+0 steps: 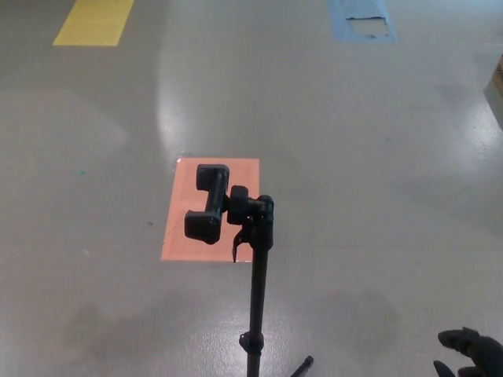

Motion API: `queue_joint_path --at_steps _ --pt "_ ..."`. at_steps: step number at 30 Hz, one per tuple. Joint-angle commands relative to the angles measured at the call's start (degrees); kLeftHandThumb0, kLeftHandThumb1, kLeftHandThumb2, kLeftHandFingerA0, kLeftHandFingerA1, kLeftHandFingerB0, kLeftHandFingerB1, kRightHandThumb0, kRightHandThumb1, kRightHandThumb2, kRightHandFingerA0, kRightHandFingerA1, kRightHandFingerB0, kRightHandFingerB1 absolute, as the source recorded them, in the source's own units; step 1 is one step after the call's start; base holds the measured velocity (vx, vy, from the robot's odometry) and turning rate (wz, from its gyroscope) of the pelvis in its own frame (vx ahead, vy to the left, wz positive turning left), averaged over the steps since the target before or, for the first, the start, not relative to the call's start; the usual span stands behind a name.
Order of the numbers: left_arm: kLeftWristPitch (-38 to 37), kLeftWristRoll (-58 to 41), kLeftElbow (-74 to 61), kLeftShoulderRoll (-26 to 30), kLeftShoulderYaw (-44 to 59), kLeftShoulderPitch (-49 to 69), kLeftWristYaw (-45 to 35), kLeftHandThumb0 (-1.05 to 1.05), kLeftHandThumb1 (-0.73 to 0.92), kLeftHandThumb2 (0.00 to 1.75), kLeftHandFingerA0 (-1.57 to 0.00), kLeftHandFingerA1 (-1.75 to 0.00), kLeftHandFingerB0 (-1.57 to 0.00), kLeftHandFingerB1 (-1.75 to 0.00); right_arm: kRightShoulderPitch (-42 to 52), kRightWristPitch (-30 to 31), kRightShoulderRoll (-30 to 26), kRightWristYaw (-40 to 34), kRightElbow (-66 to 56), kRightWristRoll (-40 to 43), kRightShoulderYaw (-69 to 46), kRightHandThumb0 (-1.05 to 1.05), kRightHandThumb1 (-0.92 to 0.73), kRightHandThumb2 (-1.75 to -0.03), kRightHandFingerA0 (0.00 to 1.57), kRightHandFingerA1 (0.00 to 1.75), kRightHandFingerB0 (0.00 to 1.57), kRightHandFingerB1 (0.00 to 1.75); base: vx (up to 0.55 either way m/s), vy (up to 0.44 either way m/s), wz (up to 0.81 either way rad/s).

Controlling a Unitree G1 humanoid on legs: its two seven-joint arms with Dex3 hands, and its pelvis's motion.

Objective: The robot uses its left hand to grab the top of a phone stand kept on the floor and tilt it upwards to adjust its angle

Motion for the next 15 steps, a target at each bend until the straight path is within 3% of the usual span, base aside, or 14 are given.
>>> queue_joint_path --at_steps 1,2,3,4,6,7,8,9,10,11,12,13,14,15 --pt "-3.7 -0.7 2.5 0.8 0.9 0.0 -1.1 -0.83 0.68 1.06 -0.12 -0.43 -0.03 -0.3 -0.6 -3.4 -0.9 0.3 3.4 -0.2 -0.2 -0.33 -0.6 -1.12 0.0 0.48 0.0 0.47 0.0 0.0 0.0" --pt "-4.3 -1.1 2.6 0.9 1.3 0.0 -1.5 -0.82 0.87 0.67 -0.12 -0.26 -0.06 -0.23 -0.7 -4.0 -0.8 -0.2 3.7 0.0 -0.6 -0.33 -0.6 -1.12 0.0 0.48 0.0 0.47 0.0 0.0 0.0" --pt "-4.5 -1.1 2.7 0.9 1.4 0.1 -1.6 -0.82 0.87 0.67 -0.12 -0.26 -0.06 -0.23 -0.7 -4.2 -0.8 -0.3 3.8 0.1 -0.7 -0.33 -0.6 -1.12 0.0 0.48 0.0 0.47 0.0 0.0 0.0" --pt "-4.7 -1.2 2.8 0.8 1.7 0.1 -1.5 -0.82 0.69 1.03 -0.08 -0.38 -0.07 -0.25 -0.7 -4.5 -0.9 -0.5 3.9 0.0 -0.8 -0.33 -0.6 -1.12 0.0 0.48 0.0 0.47 0.0 0.0 0.0" --pt "-5.4 -0.9 2.9 0.7 1.8 0.1 -0.4 -0.8 0.69 1.04 -0.11 -0.43 0.0 -0.27 -0.6 -4.9 -0.8 -1.1 3.9 0.1 -1.0 -0.33 -0.6 -1.12 0.0 0.48 0.0 0.47 0.0 0.0 0.0" --pt "-6.5 -0.4 2.8 0.7 1.6 0.1 0.5 -0.82 0.7 0.97 -0.11 -0.39 -0.06 -0.28 -0.6 -5.3 -0.6 -1.4 4.0 0.2 -1.3 -0.33 -0.6 -1.12 0.0 0.48 0.0 0.47 0.0 0.0 0.0" --pt "-7.3 0.1 2.7 0.7 1.3 -0.1 1.1 -0.81 0.84 0.67 -0.2 -0.29 -0.08 -0.21 -0.6 -5.6 -0.6 -1.5 4.0 0.0 -1.2 -0.33 -0.6 -1.12 0.0 0.48 0.0 0.47 0.0 0.0 0.0" --pt "-7.7 0.3 2.6 0.8 1.1 -0.2 1.5 -0.81 0.84 0.67 -0.2 -0.29 -0.08 -0.21 -0.6 -5.7 -0.6 -1.5 4.1 -0.1 -1.1 -0.33 -0.6 -1.12 0.0 0.48 0.0 0.47 0.0 0.0 0.0" --pt "-8.3 0.7 2.5 0.8 0.8 -0.6 2.0 -0.83 0.69 0.99 -0.13 -0.41 -0.06 -0.29 -0.4 -6.0 -0.5 -1.7 4.1 -0.2 -1.1 -0.33 -0.6 -1.12 0.0 0.47 0.0 0.47 0.0 0.0 0.0" --pt "-8.4 0.8 2.5 0.9 0.6 -0.8 2.1 -0.83 0.69 0.99 -0.13 -0.41 -0.06 -0.29 -0.2 -6.1 -0.4 -1.8 4.2 -0.2 -1.2 -0.33 -0.6 -1.12 0.0 0.47 0.0 0.47 0.0 0.0 0.0" --pt "-9.0 1.0 2.4 1.0 0.4 -1.0 2.4 -0.81 0.85 0.66 -0.19 -0.29 -0.07 -0.24 0.0 -6.4 -0.3 -1.7 4.2 0.0 -1.3 -0.33 -0.6 -1.12 0.0 0.47 0.0 0.47 0.0 0.0 0.0" --pt "-9.0 1.0 2.4 1.0 0.4 -1.0 2.4 -0.81 0.85 0.66 -0.19 -0.29 -0.07 -0.24 0.0 -6.4 -0.3 -1.7 4.2 0.0 -1.3 -0.33 -0.6 -1.12 0.0 0.47 0.0 0.47 0.0 0.0 0.0" --pt "-9.8 1.0 2.1 1.3 0.4 -1.5 3.2 -0.8 0.7 1.05 -0.18 -0.45 0.0 -0.29 -0.1 -6.5 -0.1 -1.7 4.2 0.0 -1.4 -0.33 -0.6 -1.13 0.0 0.47 0.0 0.47 0.0 0.0 0.0" --pt "-10.6 0.7 1.8 1.5 0.7 -1.7 3.6 -0.79 0.69 1.04 -0.18 -0.46 0.0 -0.3 -0.2 -6.6 -0.1 -1.6 4.3 0.1 -1.4 -0.33 -0.61 -1.13 0.0 0.47 0.0 0.47 0.0 0.0 0.0"
